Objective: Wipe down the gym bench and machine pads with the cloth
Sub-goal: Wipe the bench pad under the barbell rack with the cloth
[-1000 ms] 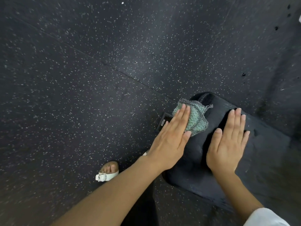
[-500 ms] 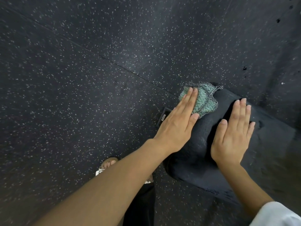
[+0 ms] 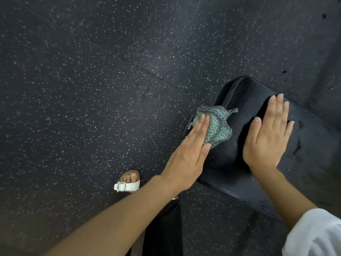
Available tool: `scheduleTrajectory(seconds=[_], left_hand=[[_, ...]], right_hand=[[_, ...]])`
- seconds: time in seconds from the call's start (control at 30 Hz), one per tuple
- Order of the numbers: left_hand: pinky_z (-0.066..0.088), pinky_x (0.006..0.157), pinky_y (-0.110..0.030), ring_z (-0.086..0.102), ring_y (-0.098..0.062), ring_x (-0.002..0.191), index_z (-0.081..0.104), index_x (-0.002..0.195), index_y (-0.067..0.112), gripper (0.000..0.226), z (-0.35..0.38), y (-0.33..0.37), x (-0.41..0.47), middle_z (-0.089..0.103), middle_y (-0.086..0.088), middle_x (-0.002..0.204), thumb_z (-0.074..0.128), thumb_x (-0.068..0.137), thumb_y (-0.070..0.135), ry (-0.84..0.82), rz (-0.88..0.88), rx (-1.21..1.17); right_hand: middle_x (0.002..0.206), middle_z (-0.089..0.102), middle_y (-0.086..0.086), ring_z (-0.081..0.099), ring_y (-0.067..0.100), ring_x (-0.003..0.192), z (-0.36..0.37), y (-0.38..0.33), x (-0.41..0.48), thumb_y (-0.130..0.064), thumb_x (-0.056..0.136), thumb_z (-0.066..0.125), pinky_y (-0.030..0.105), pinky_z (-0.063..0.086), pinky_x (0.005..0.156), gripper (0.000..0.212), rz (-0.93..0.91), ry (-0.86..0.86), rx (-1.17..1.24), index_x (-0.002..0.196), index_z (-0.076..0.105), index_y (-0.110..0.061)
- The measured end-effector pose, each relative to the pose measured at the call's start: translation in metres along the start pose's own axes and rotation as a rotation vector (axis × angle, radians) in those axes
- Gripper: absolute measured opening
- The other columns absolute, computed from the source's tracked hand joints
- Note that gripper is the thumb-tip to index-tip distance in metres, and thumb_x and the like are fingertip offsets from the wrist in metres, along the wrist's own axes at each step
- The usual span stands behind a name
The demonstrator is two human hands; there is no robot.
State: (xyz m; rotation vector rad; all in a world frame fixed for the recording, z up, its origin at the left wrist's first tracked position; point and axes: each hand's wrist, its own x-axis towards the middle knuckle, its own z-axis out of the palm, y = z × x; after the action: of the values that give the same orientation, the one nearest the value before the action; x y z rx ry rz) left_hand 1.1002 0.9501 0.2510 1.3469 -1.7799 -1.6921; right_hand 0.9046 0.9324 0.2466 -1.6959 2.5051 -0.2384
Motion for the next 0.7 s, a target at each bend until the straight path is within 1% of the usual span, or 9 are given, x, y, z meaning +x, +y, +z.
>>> scheduleTrajectory(seconds=[0.13,0.27,0.43,0.5,0.6,0.7], left_hand=[[0.007,0.125,-0.03,-0.007,0.006,0.148,-0.009,0.153,0.03,0.056,0.002,-0.002,-0.002,-0.009,0.014,0.164,0.022,0.107,0.034,0.006,0.003,0.009],[0.007,0.125,-0.032,-0.006,0.005,0.148,-0.005,0.156,0.026,0.056,0.0,0.005,0.02,-0.007,0.011,0.165,0.023,0.108,0.032,0.017,-0.013,0.016],[0.013,0.124,-0.046,-0.001,-0.001,0.151,-0.004,0.157,0.026,0.057,-0.004,0.012,0.054,-0.003,0.009,0.166,0.025,0.108,0.032,0.033,-0.007,0.027],[0.012,0.125,-0.043,0.0,0.0,0.15,-0.004,0.157,0.026,0.057,-0.007,0.014,0.062,-0.003,0.009,0.166,0.025,0.108,0.032,0.03,-0.009,0.011],[0.006,0.124,-0.028,-0.001,0.007,0.145,-0.003,0.157,0.025,0.056,-0.008,0.015,0.064,-0.002,0.01,0.165,0.025,0.109,0.03,0.027,-0.02,-0.003],[0.007,0.123,-0.026,0.001,0.003,0.149,-0.002,0.157,0.027,0.055,-0.003,0.012,0.056,0.0,0.011,0.165,0.025,0.109,0.031,0.066,-0.024,-0.011]], right_hand=[[0.166,0.01,-0.001,0.004,0.016,0.153,0.0,0.001,0.0,-0.029,0.102,0.017,0.046,0.001,0.122,0.058,-0.004,0.006,0.006,0.158,0.013,-0.015],[0.166,0.01,0.0,0.004,0.017,0.153,0.001,0.002,0.0,-0.03,0.102,0.017,0.045,0.002,0.122,0.058,-0.015,0.012,-0.002,0.158,0.014,-0.014],[0.166,0.011,0.001,0.005,0.018,0.153,0.001,0.003,0.0,-0.03,0.102,0.017,0.046,0.002,0.122,0.059,-0.02,0.02,-0.006,0.158,0.015,-0.013],[0.166,0.011,0.002,0.005,0.018,0.153,0.001,0.003,0.0,-0.03,0.102,0.017,0.046,0.002,0.122,0.059,-0.025,0.02,-0.01,0.158,0.015,-0.012],[0.166,0.011,0.002,0.005,0.018,0.153,0.002,0.003,0.001,-0.031,0.101,0.016,0.046,0.002,0.122,0.06,-0.03,0.018,-0.013,0.158,0.015,-0.012],[0.166,0.011,0.002,0.006,0.019,0.153,0.002,0.003,0.001,-0.032,0.101,0.016,0.046,0.002,0.122,0.06,-0.035,0.015,-0.015,0.158,0.015,-0.012]])
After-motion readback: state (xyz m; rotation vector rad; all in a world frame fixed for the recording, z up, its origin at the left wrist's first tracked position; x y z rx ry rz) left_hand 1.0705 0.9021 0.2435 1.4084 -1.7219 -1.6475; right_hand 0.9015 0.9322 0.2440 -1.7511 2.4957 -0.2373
